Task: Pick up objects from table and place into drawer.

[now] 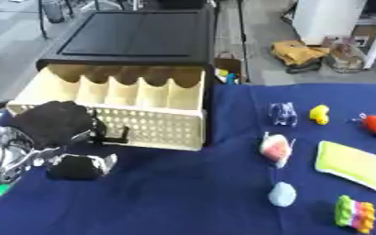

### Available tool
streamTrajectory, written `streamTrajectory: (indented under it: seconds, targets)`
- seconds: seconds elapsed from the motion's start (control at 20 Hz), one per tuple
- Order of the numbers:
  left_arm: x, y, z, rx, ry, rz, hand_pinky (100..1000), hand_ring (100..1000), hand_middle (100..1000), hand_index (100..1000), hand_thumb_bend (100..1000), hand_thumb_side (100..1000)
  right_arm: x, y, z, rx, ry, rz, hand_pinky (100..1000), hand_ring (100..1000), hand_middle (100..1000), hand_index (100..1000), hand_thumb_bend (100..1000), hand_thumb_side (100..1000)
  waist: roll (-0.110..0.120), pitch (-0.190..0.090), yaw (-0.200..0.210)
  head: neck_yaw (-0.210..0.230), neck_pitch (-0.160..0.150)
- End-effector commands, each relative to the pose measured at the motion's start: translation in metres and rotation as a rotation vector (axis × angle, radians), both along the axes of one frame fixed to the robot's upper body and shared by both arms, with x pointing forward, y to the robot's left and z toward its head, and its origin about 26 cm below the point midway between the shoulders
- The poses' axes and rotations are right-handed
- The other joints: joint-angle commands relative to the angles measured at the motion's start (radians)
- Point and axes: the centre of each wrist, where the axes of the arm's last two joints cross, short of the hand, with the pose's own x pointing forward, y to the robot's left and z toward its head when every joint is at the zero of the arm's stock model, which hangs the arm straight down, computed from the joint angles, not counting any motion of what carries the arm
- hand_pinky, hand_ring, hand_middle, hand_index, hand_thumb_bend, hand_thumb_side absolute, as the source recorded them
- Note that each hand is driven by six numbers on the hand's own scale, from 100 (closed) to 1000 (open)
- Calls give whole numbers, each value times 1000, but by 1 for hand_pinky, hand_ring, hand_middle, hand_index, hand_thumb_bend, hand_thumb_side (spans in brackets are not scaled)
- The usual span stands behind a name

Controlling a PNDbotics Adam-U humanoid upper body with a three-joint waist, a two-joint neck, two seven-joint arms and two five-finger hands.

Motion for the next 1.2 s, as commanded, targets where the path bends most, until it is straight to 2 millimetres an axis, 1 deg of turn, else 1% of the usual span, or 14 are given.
streamTrajectory:
  seconds: [0.05, 0.55, 1.2]
  targets:
    - [-2, 3, 4, 5, -1, -6, 100, 100, 100, 448, 100, 849, -6, -2, 7, -9, -37, -21, 580, 645, 615, 677, 100, 1000, -2, -19, 2, 0, 0]
    - [-2, 5, -4, -11, 49, -13, 100, 100, 100, 442, 100, 849, -6, -2, 7, -7, -40, -26, 581, 647, 615, 677, 100, 1000, 1, -24, 4, -2, 0]
    - [-3, 7, -6, -37, 73, -34, 100, 100, 100, 434, 100, 852, -6, -3, 5, -4, -36, -33, 581, 647, 615, 677, 100, 1000, 4, -27, 12, -6, 7]
